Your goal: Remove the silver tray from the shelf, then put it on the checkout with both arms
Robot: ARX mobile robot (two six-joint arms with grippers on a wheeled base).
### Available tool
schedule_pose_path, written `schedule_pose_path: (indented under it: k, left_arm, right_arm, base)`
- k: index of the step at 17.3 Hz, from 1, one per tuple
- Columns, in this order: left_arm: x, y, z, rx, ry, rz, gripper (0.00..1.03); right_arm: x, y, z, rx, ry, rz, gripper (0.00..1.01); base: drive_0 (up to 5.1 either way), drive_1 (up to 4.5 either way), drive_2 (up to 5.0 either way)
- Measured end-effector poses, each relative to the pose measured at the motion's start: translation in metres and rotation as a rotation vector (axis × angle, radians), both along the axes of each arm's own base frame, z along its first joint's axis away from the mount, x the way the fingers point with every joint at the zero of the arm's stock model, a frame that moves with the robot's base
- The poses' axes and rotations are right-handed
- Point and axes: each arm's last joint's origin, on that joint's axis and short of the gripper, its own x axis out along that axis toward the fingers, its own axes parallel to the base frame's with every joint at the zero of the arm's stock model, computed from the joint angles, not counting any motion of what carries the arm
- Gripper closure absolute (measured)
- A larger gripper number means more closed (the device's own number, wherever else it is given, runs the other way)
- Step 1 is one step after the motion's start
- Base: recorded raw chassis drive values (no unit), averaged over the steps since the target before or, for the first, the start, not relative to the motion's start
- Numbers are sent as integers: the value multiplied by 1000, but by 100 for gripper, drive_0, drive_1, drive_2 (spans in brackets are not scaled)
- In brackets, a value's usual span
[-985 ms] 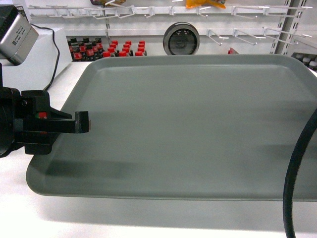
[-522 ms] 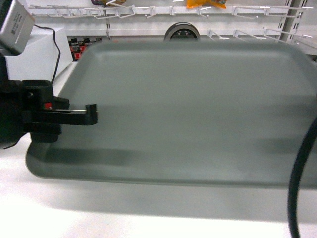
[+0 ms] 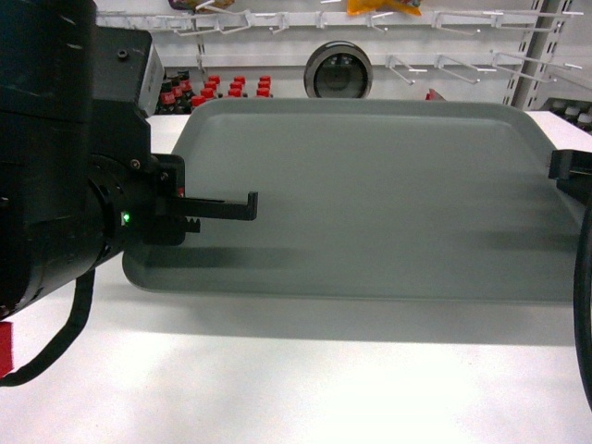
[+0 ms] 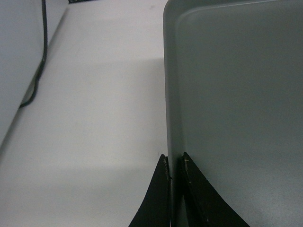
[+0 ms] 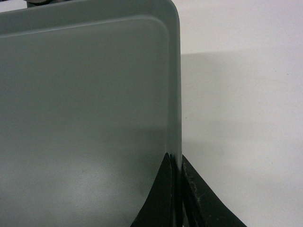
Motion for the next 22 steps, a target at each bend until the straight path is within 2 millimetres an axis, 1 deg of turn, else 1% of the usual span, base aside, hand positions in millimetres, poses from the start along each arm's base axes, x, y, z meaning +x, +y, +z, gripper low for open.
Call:
schedule_pose_path:
  k: [2,4,10,14,15,19,22]
  left_arm:
    - [12,0,-11,-7,73,14,100]
    - [16,-1,-15,1,91,16,100]
    - [18,-2,-19,15,113,13,100]
    - [17,-3,-22,33,138,5,100]
    - [17,-3,-23,35,145,4,100]
    - [17,-4,-24,37,148,4,99]
    - [17,-4,-24,69,157,-10,68]
  right_arm:
    - [19,2,1,-26,51,24,99]
    - [26,3,-4,-37,77,27,99]
    - [29,5,-25,-46,146,21,99]
    - [29,7,-28,-54,157,16,99]
    - [30,8,-32,-55,169,18,99]
    - [30,9,-33,-66,174,12,99]
    - [31,9,-33,-106,169,23,69]
  base:
    - [0,0,0]
    - [0,0,0]
    - [0,0,0]
    - [0,0,0]
    - [0,0,0]
    - [0,0,0]
    - [0,0,0]
